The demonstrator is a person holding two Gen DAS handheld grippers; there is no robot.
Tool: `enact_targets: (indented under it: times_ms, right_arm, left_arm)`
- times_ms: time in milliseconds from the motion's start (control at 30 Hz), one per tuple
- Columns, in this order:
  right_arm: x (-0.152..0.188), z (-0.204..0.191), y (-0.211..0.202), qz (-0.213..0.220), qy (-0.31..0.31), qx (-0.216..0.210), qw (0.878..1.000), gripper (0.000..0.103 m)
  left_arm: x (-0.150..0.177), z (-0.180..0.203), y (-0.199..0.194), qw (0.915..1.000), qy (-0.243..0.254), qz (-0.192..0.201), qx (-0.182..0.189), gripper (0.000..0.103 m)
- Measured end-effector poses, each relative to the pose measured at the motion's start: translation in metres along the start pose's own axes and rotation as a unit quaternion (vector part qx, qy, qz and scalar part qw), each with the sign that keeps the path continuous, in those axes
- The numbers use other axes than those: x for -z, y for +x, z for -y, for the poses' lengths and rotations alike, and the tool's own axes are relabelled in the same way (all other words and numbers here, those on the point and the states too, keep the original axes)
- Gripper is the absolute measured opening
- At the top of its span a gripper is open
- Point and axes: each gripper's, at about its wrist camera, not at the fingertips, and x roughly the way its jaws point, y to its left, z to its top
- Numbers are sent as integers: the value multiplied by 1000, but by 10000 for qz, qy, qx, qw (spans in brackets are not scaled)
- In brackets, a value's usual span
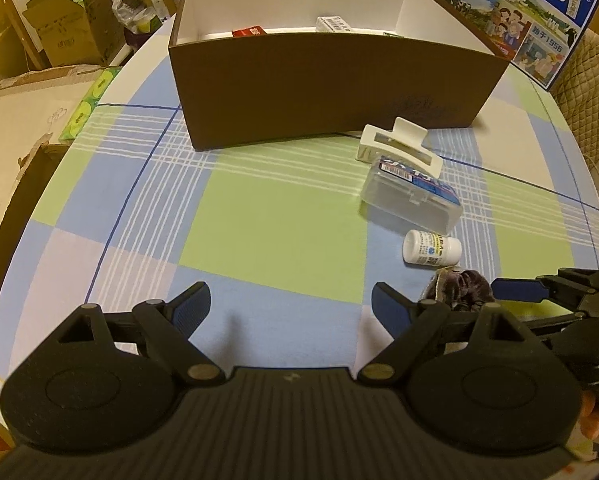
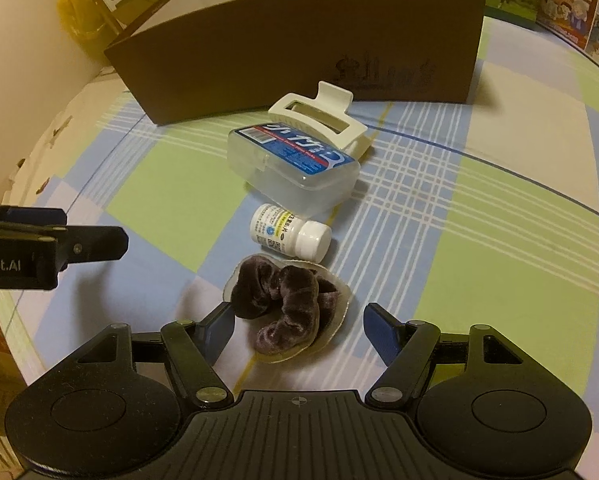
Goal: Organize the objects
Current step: 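Close the right gripper on the brown velvet scrunchie and lift it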
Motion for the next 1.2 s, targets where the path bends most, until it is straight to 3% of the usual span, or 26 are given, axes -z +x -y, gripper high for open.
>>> enact_targets:
  times_ms: [233,367,533,667,1000,1200]
  right_arm:
    - [2,8,0,-67,-52,-128,9999,26]
    - [0,19,-10,-40,66,-166,9998,17]
    - [0,37,-28,101,244,-79,9996,16]
    - [3,57,-39,223,493,232,9983,16]
    - [13,110,-53,469,1422,766,9858,17]
    - [19,123,-58,506,1924,860,9762,37]
  left_arm:
    - [-5,6,6,9999,131,-30,91,85]
    - [-9,11,9,9996,225,-36,159,85]
    - [-14,22,14,9986,410,-13,334,85]
    - [-20,33,18,9965,614,44,557,87]
    - [-37,67,41,9862,1337,206,955,94]
    - [-50,78,60,9820,1587,223,996,97]
